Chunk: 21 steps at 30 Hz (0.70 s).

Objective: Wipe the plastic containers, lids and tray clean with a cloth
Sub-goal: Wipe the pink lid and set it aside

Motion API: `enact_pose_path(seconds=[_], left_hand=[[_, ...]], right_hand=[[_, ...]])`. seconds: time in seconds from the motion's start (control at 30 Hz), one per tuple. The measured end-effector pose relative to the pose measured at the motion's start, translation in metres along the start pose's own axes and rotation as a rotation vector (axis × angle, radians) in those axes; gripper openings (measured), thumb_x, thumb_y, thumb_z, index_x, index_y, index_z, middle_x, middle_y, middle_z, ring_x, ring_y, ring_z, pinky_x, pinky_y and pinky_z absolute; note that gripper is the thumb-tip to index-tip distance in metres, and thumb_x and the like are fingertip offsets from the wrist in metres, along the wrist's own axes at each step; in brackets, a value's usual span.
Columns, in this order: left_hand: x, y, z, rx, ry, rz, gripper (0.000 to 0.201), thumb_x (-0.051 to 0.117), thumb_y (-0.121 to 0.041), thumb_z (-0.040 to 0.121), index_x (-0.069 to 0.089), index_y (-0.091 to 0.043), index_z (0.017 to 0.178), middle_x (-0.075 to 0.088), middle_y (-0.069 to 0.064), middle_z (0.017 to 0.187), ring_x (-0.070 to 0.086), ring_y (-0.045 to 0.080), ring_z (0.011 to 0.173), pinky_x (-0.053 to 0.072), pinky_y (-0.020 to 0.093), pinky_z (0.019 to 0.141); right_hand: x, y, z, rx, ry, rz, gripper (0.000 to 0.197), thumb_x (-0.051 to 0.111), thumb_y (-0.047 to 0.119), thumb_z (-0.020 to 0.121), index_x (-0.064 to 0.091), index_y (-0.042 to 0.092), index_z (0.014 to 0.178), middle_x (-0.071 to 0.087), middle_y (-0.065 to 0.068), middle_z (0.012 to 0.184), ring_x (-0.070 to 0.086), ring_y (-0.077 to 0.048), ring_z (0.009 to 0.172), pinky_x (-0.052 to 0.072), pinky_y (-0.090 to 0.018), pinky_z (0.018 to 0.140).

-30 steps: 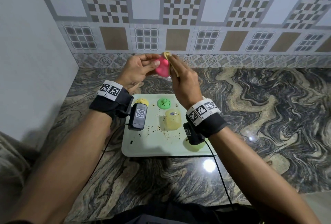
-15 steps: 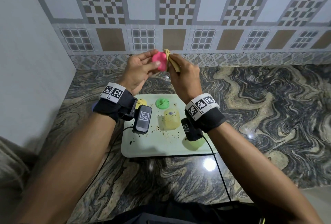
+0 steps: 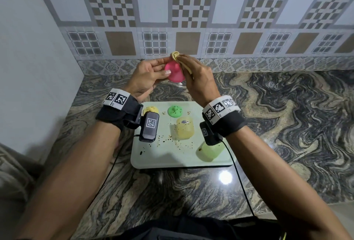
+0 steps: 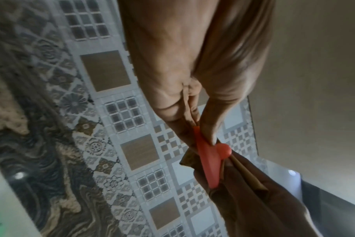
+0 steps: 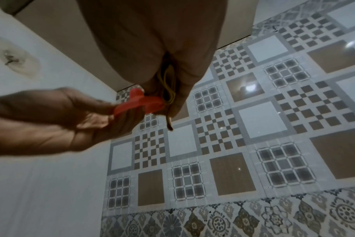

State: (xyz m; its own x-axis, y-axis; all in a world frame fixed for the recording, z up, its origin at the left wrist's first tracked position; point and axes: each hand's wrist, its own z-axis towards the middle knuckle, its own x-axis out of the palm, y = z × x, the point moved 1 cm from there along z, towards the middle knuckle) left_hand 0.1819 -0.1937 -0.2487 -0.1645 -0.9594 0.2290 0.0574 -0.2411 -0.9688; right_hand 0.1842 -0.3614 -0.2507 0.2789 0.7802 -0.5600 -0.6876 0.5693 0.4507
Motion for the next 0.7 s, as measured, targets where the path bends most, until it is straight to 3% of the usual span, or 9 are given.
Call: enact_pose_path(seconds=[0.1, 0.13, 0.27, 0.33, 0.4, 0.47, 0.53, 0.6, 0.7], left_hand=[[-0.004, 0.007, 0.002, -0.021, -0.040, -0.069, 0.035, 0.056, 0.014, 0.085, 0.055, 0.001, 0.118, 0.075, 0.005, 0.097, 0.070, 0.015, 0.095, 0.056, 0.021, 0.076], [-0.005, 0.008, 0.003, -0.019, -0.068, -0.085, 0.034, 0.057, 0.014, 0.085, 0.056, 0.002, 0.117, 0.074, 0.005, 0.096, 0.070, 0.015, 0.094, 0.056, 0.021, 0.075], [-0.004, 0.006, 0.005, 0.000, -0.084, -0.108, 0.030, 0.056, 0.012, 0.086, 0.058, -0.003, 0.112, 0.074, 0.005, 0.096, 0.070, 0.013, 0.092, 0.056, 0.021, 0.077], [-0.001, 0.008, 0.004, -0.009, -0.037, -0.080, 0.028, 0.055, 0.012, 0.087, 0.060, -0.005, 0.107, 0.074, 0.003, 0.093, 0.070, 0.013, 0.092, 0.057, 0.021, 0.079], [-0.001, 0.012, 0.002, -0.033, -0.012, -0.041, 0.028, 0.056, 0.013, 0.086, 0.061, -0.005, 0.107, 0.075, 0.003, 0.091, 0.071, 0.013, 0.091, 0.058, 0.023, 0.079], [-0.003, 0.013, 0.002, -0.045, -0.023, -0.031, 0.030, 0.055, 0.014, 0.086, 0.060, -0.004, 0.109, 0.075, 0.003, 0.090, 0.071, 0.013, 0.089, 0.058, 0.023, 0.076], [-0.005, 0.012, 0.003, -0.045, -0.050, -0.024, 0.032, 0.055, 0.015, 0.085, 0.059, -0.002, 0.113, 0.075, 0.004, 0.092, 0.071, 0.014, 0.089, 0.058, 0.023, 0.076], [-0.006, 0.008, 0.004, -0.043, -0.029, -0.005, 0.033, 0.056, 0.014, 0.084, 0.060, -0.002, 0.113, 0.072, 0.007, 0.097, 0.070, 0.015, 0.092, 0.058, 0.023, 0.077], [-0.006, 0.009, 0.004, -0.060, 0.001, 0.043, 0.032, 0.057, 0.015, 0.083, 0.061, -0.002, 0.109, 0.072, 0.008, 0.099, 0.070, 0.017, 0.094, 0.059, 0.025, 0.075]], right_hand=[[-0.008, -0.006, 0.010, 0.081, -0.090, -0.019, 0.026, 0.053, 0.007, 0.097, 0.065, -0.001, 0.118, 0.072, -0.015, 0.109, 0.070, -0.026, 0.092, 0.047, -0.014, 0.085], [-0.010, -0.008, 0.009, 0.098, -0.144, -0.021, 0.025, 0.053, 0.007, 0.097, 0.065, 0.000, 0.118, 0.072, -0.014, 0.107, 0.070, -0.025, 0.091, 0.047, -0.014, 0.084], [0.004, 0.004, -0.013, 0.011, -0.083, -0.076, 0.031, 0.054, 0.004, 0.095, 0.061, 0.001, 0.126, 0.064, -0.016, 0.127, 0.065, -0.030, 0.110, 0.053, -0.039, 0.097], [0.006, 0.003, -0.011, 0.011, -0.044, -0.051, 0.033, 0.056, 0.005, 0.094, 0.062, 0.001, 0.126, 0.063, -0.017, 0.127, 0.065, -0.030, 0.110, 0.052, -0.038, 0.098], [0.001, -0.007, 0.002, 0.084, -0.003, -0.042, 0.032, 0.060, 0.004, 0.092, 0.063, 0.000, 0.124, 0.068, -0.017, 0.118, 0.069, -0.029, 0.100, 0.057, -0.041, 0.090], [-0.004, -0.015, 0.008, 0.142, -0.068, -0.054, 0.031, 0.058, -0.001, 0.092, 0.063, 0.000, 0.122, 0.071, -0.017, 0.111, 0.070, -0.027, 0.092, 0.059, -0.039, 0.083], [-0.005, -0.009, 0.001, 0.080, -0.141, -0.030, 0.030, 0.051, 0.000, 0.094, 0.062, 0.000, 0.122, 0.069, -0.016, 0.116, 0.069, -0.025, 0.098, 0.057, -0.035, 0.089], [0.001, 0.002, -0.013, -0.012, -0.059, -0.008, 0.032, 0.048, 0.008, 0.097, 0.062, 0.001, 0.124, 0.065, -0.015, 0.125, 0.065, -0.024, 0.109, 0.052, -0.032, 0.099], [0.004, -0.010, -0.013, 0.082, -0.038, -0.020, 0.031, 0.055, 0.002, 0.094, 0.063, 0.000, 0.123, 0.067, -0.015, 0.121, 0.067, -0.027, 0.105, 0.054, -0.037, 0.096]])
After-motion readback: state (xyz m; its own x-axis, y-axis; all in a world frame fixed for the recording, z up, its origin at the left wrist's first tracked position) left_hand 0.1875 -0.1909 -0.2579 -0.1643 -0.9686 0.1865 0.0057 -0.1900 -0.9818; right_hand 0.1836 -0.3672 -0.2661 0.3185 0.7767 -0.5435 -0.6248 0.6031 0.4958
